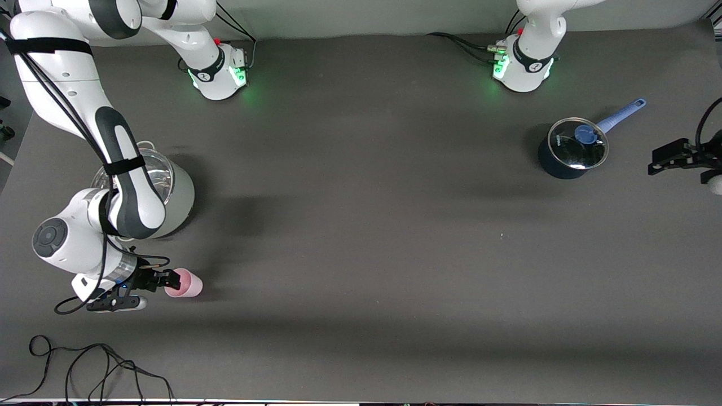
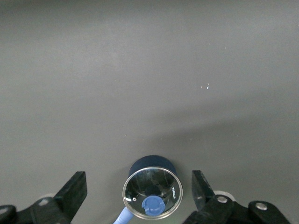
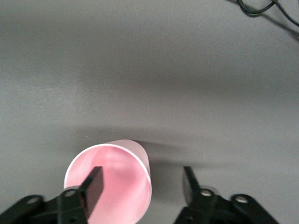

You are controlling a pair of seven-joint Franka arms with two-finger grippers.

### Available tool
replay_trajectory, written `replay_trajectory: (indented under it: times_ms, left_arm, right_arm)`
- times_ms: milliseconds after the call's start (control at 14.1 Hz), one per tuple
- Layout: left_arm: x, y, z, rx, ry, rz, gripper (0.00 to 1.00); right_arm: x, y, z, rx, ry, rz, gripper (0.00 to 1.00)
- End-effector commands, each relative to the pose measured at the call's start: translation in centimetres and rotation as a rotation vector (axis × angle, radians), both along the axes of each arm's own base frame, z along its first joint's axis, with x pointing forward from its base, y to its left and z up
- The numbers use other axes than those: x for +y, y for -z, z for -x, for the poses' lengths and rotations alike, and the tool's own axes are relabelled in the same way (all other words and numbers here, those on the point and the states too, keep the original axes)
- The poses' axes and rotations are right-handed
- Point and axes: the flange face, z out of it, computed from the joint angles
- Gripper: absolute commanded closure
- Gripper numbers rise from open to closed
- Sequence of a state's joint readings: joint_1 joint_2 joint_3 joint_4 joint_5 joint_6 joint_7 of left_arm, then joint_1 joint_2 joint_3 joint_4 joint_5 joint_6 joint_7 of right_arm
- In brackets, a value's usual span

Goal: Transfer pink cup from left to right arm

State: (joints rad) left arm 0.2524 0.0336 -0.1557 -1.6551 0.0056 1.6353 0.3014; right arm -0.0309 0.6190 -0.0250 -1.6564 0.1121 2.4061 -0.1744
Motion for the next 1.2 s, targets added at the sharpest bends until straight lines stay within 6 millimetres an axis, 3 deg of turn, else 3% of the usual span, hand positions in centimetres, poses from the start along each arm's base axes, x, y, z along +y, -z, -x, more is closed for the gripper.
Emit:
replay_trajectory:
  times_ms: [0,213,354,638,921,1134]
  left_arm:
    - [0.0,0.3,2.4,-0.025,-0.014,-0.022,0.00]
    - [0.3,0.1,2.2,-0.043,-0.020,-0.026,0.00]
    - [1.9,0.7,1.9,-0.034,-0.010,-0.005,0.00]
    - [2.0,1.1,1.6,-0.031,0.037,0.018,0.00]
    - [1.2,0.4,2.2,-0.020,0.033,0.006,0.00]
    - [0.6,-0.1,2.6,-0.026,0.027,0.003,0.00]
  right_arm:
    - [0.2,-5.5,0.2,0.033,-0.020,-0.015,0.00]
    - [0.4,-12.9,1.0,0.081,-0.034,-0.027,0.00]
    - [0.3,-18.1,2.1,0.108,-0.040,-0.034,0.00]
    - [-0.1,-26.4,5.3,0.108,0.024,-0.038,0.00]
    - [-0.3,-30.9,8.6,0.139,0.008,0.008,0.00]
    - [-0.1,-31.4,9.1,0.158,-0.004,0.010,0.00]
